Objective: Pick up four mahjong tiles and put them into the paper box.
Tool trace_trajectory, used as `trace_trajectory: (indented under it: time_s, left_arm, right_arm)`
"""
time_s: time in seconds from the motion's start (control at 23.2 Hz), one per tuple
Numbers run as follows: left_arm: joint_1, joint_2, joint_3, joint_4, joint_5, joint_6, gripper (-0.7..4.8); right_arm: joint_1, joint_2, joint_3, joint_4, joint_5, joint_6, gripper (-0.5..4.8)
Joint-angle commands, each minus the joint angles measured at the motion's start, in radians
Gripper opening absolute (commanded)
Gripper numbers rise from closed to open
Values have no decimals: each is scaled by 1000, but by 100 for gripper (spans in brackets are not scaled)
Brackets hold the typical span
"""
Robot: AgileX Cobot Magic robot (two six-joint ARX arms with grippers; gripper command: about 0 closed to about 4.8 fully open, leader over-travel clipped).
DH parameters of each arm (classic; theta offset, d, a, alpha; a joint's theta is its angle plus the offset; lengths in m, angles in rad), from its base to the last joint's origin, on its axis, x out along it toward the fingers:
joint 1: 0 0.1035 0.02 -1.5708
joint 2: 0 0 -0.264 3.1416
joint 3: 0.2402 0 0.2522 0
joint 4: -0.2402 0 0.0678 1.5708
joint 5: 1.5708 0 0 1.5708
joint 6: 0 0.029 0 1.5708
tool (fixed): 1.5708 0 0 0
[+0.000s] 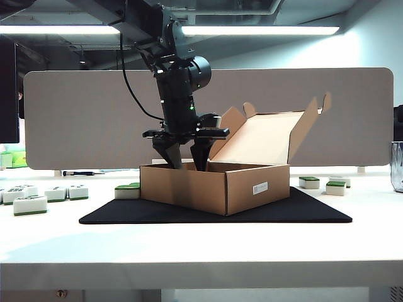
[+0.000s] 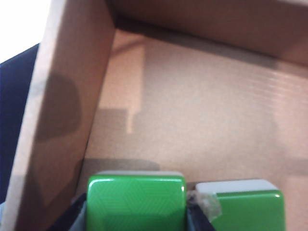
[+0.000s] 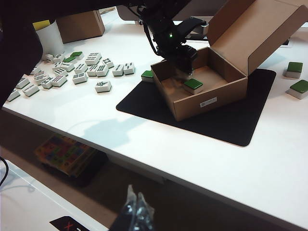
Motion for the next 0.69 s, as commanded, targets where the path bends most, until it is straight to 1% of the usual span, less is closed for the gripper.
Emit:
trace_trajectory:
  time_s: [0.04, 0.52, 0.56, 0.69]
  left_arm:
    - [-1, 2, 3, 6, 1, -8, 210]
    - [-4, 35, 4, -3, 1, -15, 215]
    - [-4, 35, 4, -13, 1, -15, 221]
    - [-4, 35, 5, -33, 1, -15, 276]
  right_arm:
    - [0, -12, 3, 11, -2, -2, -1]
    - [0, -12, 3, 11, -1, -2, -1]
    - [0, -12, 3, 11, -1, -2, -1]
    - [0, -12, 3, 11, -1, -2, -1]
